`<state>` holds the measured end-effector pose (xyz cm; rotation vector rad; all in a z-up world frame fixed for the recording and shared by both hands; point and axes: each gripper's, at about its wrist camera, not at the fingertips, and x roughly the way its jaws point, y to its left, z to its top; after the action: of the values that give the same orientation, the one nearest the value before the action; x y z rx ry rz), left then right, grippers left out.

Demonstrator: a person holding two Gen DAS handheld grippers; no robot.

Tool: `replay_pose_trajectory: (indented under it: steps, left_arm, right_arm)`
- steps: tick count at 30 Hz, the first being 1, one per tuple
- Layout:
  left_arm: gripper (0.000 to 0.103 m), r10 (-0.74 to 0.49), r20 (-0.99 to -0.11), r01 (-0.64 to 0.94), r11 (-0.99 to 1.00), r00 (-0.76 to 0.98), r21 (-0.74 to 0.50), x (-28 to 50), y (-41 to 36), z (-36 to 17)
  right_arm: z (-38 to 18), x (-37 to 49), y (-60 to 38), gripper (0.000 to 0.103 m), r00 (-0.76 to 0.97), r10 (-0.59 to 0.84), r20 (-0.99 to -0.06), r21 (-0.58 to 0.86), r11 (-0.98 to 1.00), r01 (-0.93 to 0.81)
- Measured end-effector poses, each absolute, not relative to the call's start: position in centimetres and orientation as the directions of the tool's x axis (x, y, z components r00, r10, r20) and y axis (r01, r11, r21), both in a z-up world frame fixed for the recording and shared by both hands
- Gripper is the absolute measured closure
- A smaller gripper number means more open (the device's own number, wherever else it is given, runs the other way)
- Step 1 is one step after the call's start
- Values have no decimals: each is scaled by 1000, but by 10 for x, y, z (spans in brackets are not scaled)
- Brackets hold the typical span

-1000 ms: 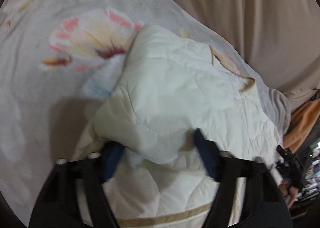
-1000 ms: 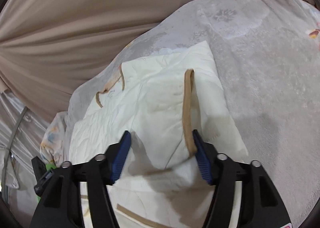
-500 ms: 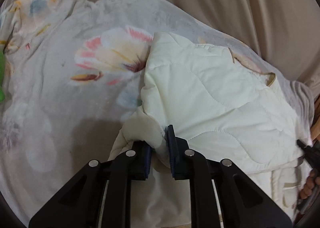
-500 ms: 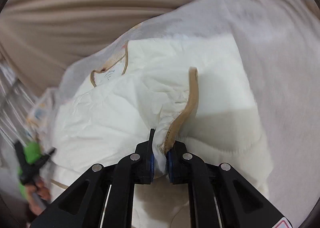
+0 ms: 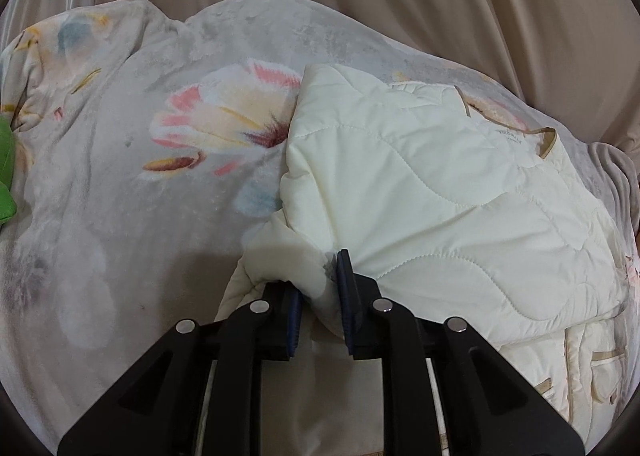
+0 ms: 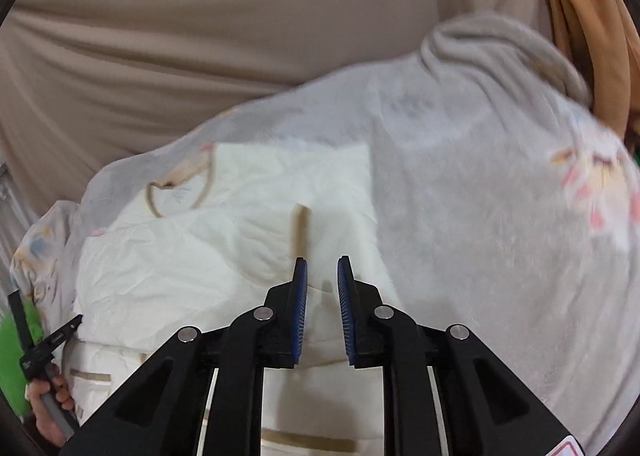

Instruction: Fold large clothes

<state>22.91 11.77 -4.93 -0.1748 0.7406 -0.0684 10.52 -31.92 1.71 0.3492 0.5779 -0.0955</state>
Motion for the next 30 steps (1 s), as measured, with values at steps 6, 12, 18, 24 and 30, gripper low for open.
replay_pose_trajectory:
  steps: [6, 12, 18, 24, 30]
  left_arm:
    - [86, -107, -662, 0, 987, 742, -160, 228, 115, -50]
    - [86, -98, -664, 0, 989, 741, -147, 228, 114, -50]
    - [86, -93, -665, 4, 991, 741, -135, 228, 112, -51]
    - [86, -93, -667, 6, 991, 740, -131, 228, 111, -50]
    - [86, -93, -672, 4, 991, 735, -133, 229, 111, -51]
  right_arm:
    - [48, 162, -216, 86, 803, 232, -549, 274, 958, -90]
    - [40, 231, -103, 87, 714, 349, -607, 193, 936, -293]
    - [17, 291, -27, 89, 623, 402, -671, 161, 899, -407]
    - [-24, 341, 10, 90, 548, 385, -743, 141, 889, -435]
    - [-42, 363, 23, 95, 542, 368, -756, 131, 896, -425]
